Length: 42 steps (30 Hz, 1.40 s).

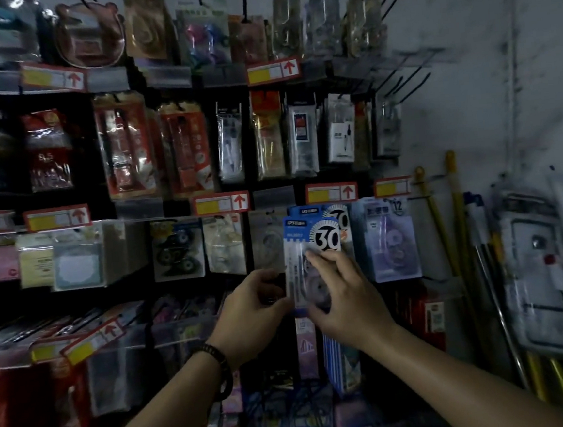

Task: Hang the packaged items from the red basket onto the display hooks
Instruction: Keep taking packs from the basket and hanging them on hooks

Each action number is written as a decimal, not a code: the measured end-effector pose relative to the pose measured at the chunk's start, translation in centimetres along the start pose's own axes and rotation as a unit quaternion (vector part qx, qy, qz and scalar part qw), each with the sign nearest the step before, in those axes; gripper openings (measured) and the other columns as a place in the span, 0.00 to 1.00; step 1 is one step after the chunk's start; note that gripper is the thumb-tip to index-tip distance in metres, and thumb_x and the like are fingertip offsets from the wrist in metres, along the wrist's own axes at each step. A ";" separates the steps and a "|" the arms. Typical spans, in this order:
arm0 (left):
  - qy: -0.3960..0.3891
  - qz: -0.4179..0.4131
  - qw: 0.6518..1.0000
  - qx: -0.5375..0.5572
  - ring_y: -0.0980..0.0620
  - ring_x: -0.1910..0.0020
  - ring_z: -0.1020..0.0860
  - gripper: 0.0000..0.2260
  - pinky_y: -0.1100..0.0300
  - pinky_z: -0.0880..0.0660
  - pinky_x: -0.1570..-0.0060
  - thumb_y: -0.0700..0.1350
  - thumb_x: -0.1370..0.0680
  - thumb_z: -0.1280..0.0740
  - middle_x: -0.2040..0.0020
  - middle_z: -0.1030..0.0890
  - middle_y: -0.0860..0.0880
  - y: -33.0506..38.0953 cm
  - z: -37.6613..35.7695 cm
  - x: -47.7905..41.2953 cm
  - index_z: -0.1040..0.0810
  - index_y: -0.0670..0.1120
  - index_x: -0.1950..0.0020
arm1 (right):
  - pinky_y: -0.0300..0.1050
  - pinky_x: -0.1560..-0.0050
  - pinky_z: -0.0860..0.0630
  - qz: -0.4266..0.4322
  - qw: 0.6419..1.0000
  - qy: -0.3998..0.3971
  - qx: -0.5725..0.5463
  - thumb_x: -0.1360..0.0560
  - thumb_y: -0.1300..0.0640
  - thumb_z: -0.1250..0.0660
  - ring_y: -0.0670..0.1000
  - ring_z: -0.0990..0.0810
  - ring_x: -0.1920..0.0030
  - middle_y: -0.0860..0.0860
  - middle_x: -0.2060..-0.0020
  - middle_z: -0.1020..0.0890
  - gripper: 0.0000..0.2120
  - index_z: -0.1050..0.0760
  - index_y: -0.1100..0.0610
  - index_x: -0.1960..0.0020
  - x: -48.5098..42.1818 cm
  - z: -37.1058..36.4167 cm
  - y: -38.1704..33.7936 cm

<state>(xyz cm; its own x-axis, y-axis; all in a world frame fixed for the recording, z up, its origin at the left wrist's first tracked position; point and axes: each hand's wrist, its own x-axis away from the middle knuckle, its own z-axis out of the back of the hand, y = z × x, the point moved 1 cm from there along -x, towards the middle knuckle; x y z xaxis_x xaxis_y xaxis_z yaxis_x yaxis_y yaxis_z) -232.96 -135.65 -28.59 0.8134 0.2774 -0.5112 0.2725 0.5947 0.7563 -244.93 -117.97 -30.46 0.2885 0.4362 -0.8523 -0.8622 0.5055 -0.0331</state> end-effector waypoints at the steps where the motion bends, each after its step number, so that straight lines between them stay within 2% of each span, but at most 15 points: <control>1: 0.006 -0.006 1.000 -0.026 0.54 0.50 0.14 0.19 0.53 0.16 0.53 0.51 0.21 0.24 0.43 0.15 0.57 0.1 -0.2 -0.1 0.24 0.56 0.32 | 0.51 0.37 0.19 -0.007 1.000 0.001 0.012 0.22 0.41 0.30 0.52 0.33 0.24 0.47 0.25 0.37 0.41 0.42 0.50 0.15 0.0 0.2 0.9; 4: 0.013 -0.019 0.997 -0.069 0.61 0.49 0.17 0.15 0.65 0.20 0.55 0.51 0.20 0.25 0.44 0.17 0.60 0.2 -0.4 0.0 0.22 0.57 0.35 | 0.50 0.34 0.22 -0.016 0.999 0.001 0.040 0.22 0.43 0.29 0.52 0.33 0.25 0.46 0.26 0.37 0.40 0.41 0.52 0.16 -0.3 0.6 2.7; 7: 0.005 -0.026 0.995 -0.092 0.61 0.48 0.17 0.12 0.70 0.23 0.56 0.51 0.20 0.25 0.45 0.16 0.60 0.1 -0.4 0.0 0.19 0.56 0.38 | 0.51 0.34 0.22 -0.025 0.998 0.000 0.063 0.23 0.46 0.28 0.53 0.34 0.25 0.47 0.24 0.38 0.40 0.41 0.51 0.16 -1.0 0.9 3.4; 14: -0.022 -0.013 0.993 -0.113 0.63 0.48 0.18 0.07 0.69 0.22 0.55 0.52 0.19 0.26 0.45 0.16 0.61 -0.3 0.0 0.0 0.18 0.57 0.41 | 0.49 0.34 0.23 -0.049 0.996 -0.020 0.077 0.21 0.48 0.29 0.51 0.38 0.24 0.45 0.22 0.44 0.40 0.46 0.47 0.15 -3.0 1.1 3.9; 20: -0.034 -0.019 0.992 -0.123 0.62 0.48 0.17 0.08 0.67 0.21 0.53 0.53 0.19 0.26 0.45 0.16 0.61 -0.5 0.4 0.0 0.18 0.58 0.40 | 0.49 0.43 0.19 -0.044 0.994 -0.025 0.093 0.22 0.47 0.29 0.52 0.37 0.26 0.45 0.22 0.43 0.40 0.46 0.47 0.16 -3.4 1.3 4.2; 25: -0.034 -0.024 0.991 -0.130 0.63 0.49 0.17 0.06 0.68 0.21 0.54 0.52 0.19 0.26 0.46 0.16 0.62 -0.4 0.3 0.1 0.17 0.57 0.42 | 0.52 0.37 0.22 -0.061 0.993 -0.056 0.080 0.20 0.46 0.31 0.51 0.38 0.27 0.45 0.24 0.41 0.40 0.48 0.46 0.15 -3.9 1.5 3.9; 29: -0.046 -0.023 0.989 -0.140 0.61 0.49 0.18 0.06 0.67 0.20 0.53 0.51 0.19 0.27 0.45 0.16 0.59 -0.5 0.2 0.3 0.17 0.56 0.42 | 0.54 0.31 0.25 -0.082 0.989 -0.093 0.080 0.20 0.48 0.31 0.52 0.39 0.24 0.46 0.22 0.43 0.41 0.50 0.45 0.15 -4.3 1.5 3.8; 32: -0.054 -0.018 0.988 -0.144 0.62 0.51 0.18 0.06 0.71 0.24 0.59 0.51 0.18 0.28 0.46 0.16 0.59 -0.6 0.1 0.5 0.17 0.55 0.42 | 0.55 0.32 0.24 -0.090 0.986 -0.103 0.093 0.21 0.52 0.30 0.53 0.38 0.25 0.45 0.22 0.43 0.41 0.49 0.45 0.15 -4.5 1.2 3.9; 36: -0.063 -0.014 0.986 -0.153 0.63 0.51 0.19 0.07 0.71 0.25 0.60 0.51 0.17 0.29 0.46 0.17 0.60 -0.8 0.2 0.9 0.18 0.55 0.40 | 0.57 0.36 0.21 -0.105 0.982 -0.110 0.108 0.21 0.56 0.29 0.56 0.32 0.28 0.48 0.23 0.41 0.38 0.45 0.46 0.18 -5.0 0.7 3.8; 39: -0.056 -0.016 0.983 -0.172 0.62 0.49 0.19 0.07 0.70 0.25 0.56 0.52 0.18 0.28 0.47 0.17 0.60 -1.2 0.7 1.6 0.18 0.55 0.40 | 0.55 0.42 0.18 -0.108 0.980 -0.125 0.109 0.22 0.57 0.29 0.57 0.29 0.28 0.50 0.21 0.43 0.38 0.45 0.47 0.17 -4.8 0.8 3.2; 42: -0.053 -0.016 0.983 -0.177 0.61 0.50 0.18 0.06 0.63 0.21 0.50 0.53 0.20 0.26 0.49 0.15 0.60 -2.1 1.5 2.9 0.17 0.57 0.44 | 0.58 0.37 0.20 -0.115 0.979 -0.119 0.121 0.22 0.52 0.30 0.60 0.32 0.26 0.54 0.19 0.47 0.35 0.42 0.51 0.20 -3.4 0.8 2.3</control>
<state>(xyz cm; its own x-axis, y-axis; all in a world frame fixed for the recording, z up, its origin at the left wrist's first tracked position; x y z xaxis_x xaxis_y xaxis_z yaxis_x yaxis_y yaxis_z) -230.35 -137.25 -31.05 0.8614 0.1859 -0.4727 0.1176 0.8324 0.5416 -247.52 -117.71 -27.21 0.5777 0.4361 -0.6900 -0.6473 0.7597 -0.0618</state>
